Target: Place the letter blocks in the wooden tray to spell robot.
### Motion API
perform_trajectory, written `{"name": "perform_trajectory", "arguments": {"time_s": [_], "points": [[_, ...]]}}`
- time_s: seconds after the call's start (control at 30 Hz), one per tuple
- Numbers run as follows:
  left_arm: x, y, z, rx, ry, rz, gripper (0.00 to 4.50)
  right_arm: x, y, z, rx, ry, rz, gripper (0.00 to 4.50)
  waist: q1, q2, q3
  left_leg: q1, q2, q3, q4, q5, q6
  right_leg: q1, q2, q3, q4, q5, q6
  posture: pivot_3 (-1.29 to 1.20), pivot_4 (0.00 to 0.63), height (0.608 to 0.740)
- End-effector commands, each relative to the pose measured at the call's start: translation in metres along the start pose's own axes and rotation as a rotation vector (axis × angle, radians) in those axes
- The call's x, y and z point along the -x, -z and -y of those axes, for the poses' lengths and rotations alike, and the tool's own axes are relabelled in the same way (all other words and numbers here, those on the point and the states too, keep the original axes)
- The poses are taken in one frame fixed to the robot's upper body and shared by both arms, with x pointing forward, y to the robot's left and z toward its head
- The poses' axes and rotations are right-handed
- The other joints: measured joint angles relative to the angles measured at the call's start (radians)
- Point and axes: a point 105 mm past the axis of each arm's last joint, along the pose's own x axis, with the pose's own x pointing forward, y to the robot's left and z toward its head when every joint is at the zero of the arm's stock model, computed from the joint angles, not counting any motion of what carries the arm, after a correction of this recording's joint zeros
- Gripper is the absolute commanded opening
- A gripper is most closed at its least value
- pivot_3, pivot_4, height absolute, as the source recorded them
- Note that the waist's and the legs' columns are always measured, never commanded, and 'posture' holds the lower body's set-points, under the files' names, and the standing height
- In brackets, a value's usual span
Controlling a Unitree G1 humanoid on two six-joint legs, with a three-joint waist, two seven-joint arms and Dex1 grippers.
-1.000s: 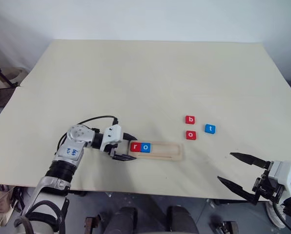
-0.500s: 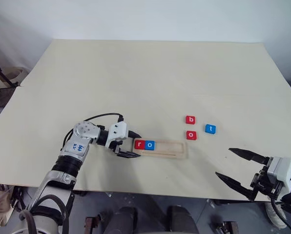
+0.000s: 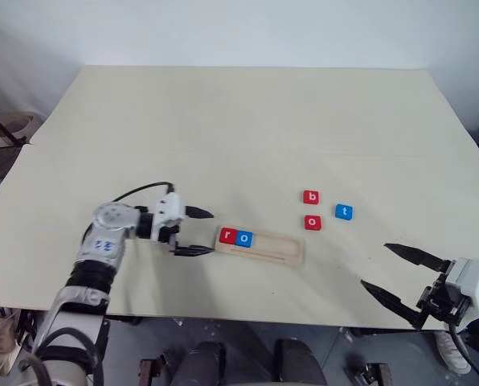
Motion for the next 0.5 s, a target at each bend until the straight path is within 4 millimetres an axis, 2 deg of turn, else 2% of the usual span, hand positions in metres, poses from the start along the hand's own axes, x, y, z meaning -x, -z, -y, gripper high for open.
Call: {"name": "perform_trajectory", "arguments": {"time_s": [0.03, 0.2, 0.37, 0.5], "points": [[0.022, -0.016, -0.003, -0.061, -0.09, 0.066, 4.49, 0.006, -0.006, 0.016, 0.034, 0.068, 0.036, 4.5, 0.0, 0.0, 0.0, 0.0, 0.0, 0.0, 0.0, 0.0, 0.0, 0.0, 0.0, 0.0, 0.0, 0.0, 0.0, 0.0, 0.15, 0.74], [0.035, -0.022, 0.004, -0.113, -0.18, 0.088, 4.49, -0.002, -0.004, 0.035, 0.013, 0.088, 0.039, 4.5, 0.001, 0.0, 0.0, 0.0, 0.0, 0.0, 0.0, 0.0, 0.0, 0.0, -0.001, 0.0, 0.0, 0.0, 0.0, 0.0, 0.15, 0.74], [0.032, -0.031, 0.014, -0.075, -0.192, 0.133, 4.49, -0.013, -0.005, 0.062, -0.021, 0.113, 0.014, 4.5, 0.001, 0.0, 0.0, 0.0, 0.0, 0.0, 0.0, 0.0, 0.0, 0.0, -0.001, 0.001, -0.001, 0.0, 0.0, 0.0, 0.15, 0.74], [0.026, -0.041, 0.015, -0.081, -0.206, 0.162, 4.49, -0.03, -0.004, 0.079, -0.069, 0.153, -0.018, 4.5, 0.0, 0.0, 0.0, 0.0, 0.0, 0.0, 0.0, 0.0, 0.0, 0.0, -0.001, 0.001, -0.001, 0.0, 0.0, 0.0, 0.15, 0.74]]}}
